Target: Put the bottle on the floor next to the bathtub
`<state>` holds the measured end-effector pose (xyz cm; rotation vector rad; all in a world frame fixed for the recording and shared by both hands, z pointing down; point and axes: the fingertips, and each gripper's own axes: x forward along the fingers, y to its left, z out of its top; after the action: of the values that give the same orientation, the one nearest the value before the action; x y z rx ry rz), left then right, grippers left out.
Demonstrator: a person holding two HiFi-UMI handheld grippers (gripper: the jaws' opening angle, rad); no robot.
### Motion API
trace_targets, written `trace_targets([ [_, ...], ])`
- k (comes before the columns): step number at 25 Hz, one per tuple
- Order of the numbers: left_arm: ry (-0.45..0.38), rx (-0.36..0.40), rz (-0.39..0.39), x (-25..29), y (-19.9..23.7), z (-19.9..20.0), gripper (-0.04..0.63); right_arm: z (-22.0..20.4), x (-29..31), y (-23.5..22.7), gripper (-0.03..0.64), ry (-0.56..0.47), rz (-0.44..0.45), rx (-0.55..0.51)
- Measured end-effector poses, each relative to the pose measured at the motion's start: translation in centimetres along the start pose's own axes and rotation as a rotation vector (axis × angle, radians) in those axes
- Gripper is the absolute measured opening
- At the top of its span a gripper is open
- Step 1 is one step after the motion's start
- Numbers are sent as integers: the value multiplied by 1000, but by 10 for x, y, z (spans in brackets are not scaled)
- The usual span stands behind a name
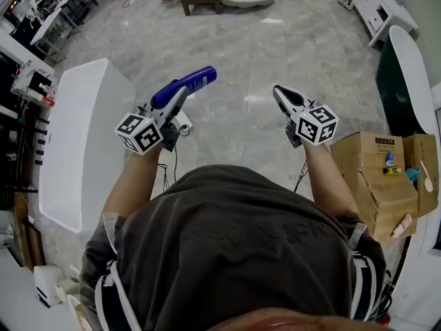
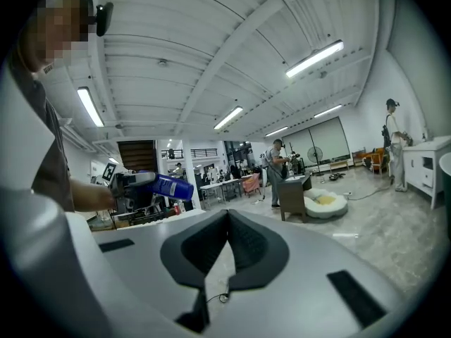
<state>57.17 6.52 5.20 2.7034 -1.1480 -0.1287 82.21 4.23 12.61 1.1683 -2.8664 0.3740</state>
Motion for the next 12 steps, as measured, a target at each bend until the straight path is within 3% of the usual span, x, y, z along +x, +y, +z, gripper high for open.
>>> trace_targets([
  [7,15,-3,0,-13,3,7,137,-3,20,7,-8,-8,48,30],
  [12,-14,-25,-3,-33,44,21,137,-6,54,28,-8,22,48,18],
])
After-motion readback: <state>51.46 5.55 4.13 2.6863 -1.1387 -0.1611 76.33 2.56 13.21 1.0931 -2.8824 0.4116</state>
